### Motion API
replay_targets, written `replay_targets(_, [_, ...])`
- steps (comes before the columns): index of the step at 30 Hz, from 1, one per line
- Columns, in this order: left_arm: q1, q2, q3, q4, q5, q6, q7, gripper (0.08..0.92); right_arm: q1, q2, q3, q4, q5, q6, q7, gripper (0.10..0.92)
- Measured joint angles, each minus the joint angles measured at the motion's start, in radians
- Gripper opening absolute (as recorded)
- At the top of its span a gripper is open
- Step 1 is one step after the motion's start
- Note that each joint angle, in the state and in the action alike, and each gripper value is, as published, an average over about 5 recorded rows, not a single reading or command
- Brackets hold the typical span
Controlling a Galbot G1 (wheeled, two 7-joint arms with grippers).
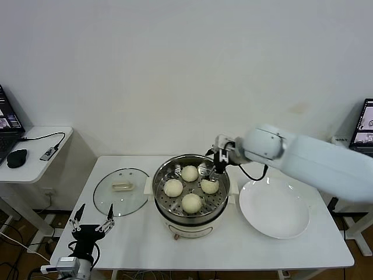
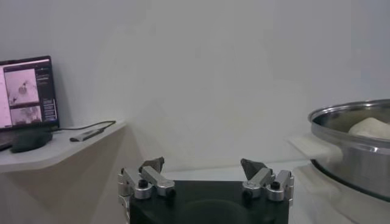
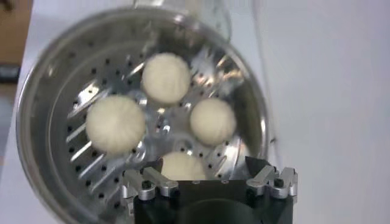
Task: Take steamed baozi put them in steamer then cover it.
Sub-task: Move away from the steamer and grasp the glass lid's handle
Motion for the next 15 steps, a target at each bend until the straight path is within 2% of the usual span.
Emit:
replay_targets(8, [0.0, -0.007, 0.013, -0.001, 0.02, -0.007, 0.001, 0.823, -0.417, -0.082, 0.382, 0.071, -0.072, 0.212, 0.184, 0.823])
replay_targets(15, [-0.001, -0.016, 0.024, 0.009, 0.043, -0.024, -0.003, 0.823, -0.82, -0.027, 0.764, 0.096, -0.219, 0.417, 0.252, 0.823])
